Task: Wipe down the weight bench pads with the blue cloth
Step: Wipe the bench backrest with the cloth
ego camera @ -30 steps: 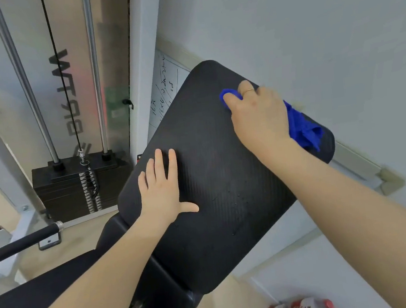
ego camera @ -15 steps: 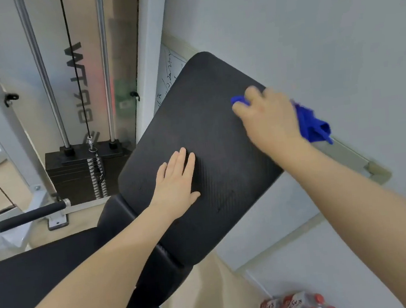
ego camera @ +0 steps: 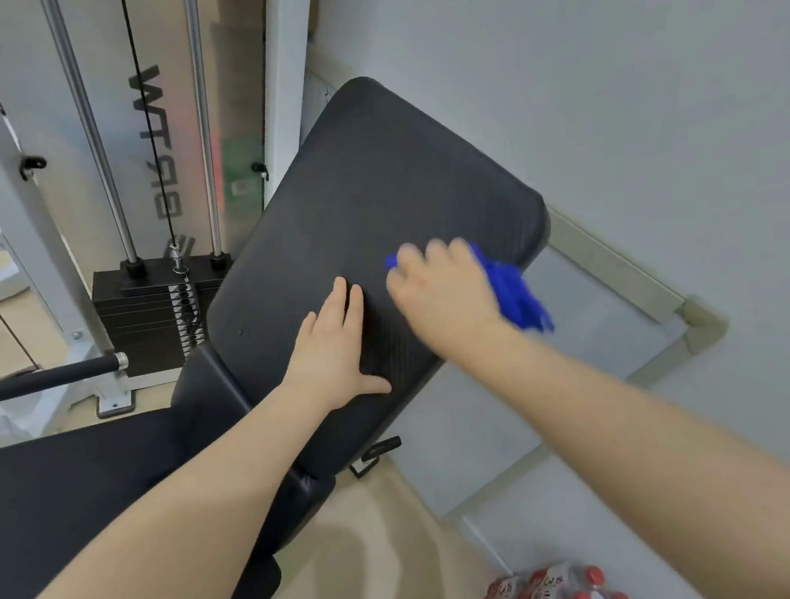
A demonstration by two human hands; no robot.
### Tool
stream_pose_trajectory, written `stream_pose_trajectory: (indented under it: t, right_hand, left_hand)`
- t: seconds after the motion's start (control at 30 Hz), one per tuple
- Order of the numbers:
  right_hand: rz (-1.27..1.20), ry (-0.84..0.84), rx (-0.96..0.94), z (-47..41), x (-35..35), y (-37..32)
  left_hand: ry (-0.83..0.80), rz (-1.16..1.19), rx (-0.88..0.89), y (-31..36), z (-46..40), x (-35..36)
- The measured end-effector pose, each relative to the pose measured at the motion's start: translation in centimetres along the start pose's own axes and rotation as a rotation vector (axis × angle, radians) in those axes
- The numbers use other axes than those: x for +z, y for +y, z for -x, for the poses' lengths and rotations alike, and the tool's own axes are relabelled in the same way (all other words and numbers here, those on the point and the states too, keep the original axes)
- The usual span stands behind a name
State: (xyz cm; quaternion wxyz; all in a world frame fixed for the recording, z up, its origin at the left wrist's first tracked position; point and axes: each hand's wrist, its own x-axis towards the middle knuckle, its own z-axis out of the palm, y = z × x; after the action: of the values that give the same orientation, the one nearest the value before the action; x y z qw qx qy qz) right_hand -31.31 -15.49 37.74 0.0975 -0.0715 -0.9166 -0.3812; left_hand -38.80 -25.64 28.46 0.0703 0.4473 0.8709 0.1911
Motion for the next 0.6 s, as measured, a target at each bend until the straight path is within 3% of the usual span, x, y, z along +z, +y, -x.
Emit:
stream_pose_trajectory:
  t: [0.07,0.13,0.3,0.43,0.53,0.6]
  right_hand:
    - [0.022,0.136,0.115,-1.0,0.0,3.7]
    - [-0.007,0.161,0.187,-1.1,0.3,5.2]
    - [-0.163,0.015,0.162,3.4,1.2,-1.4]
    - [-0.271,-0.209,-0.068,6.6,1.1,-3.9]
    - [-0.086,0.026,0.025,4.2,-0.3,0.3]
    - [-0.104,0.073,0.154,2.6,-1.0,4.3]
  left_hand:
    - [-0.015,0.012,-0.020,0.2,0.2,-0.1]
    - [-0.017,0.032,-0.039,0.5,0.4,-0.2]
    - [-0.003,0.043,-0.062,0.9,0.9,0.2]
    - [0.023,0.043,-0.100,1.3,1.6,1.2]
    - [0.002,0.059,-0.129,1.7,1.6,0.9]
    - [-0.019,0.058,-0.152,1.9,1.5,0.7]
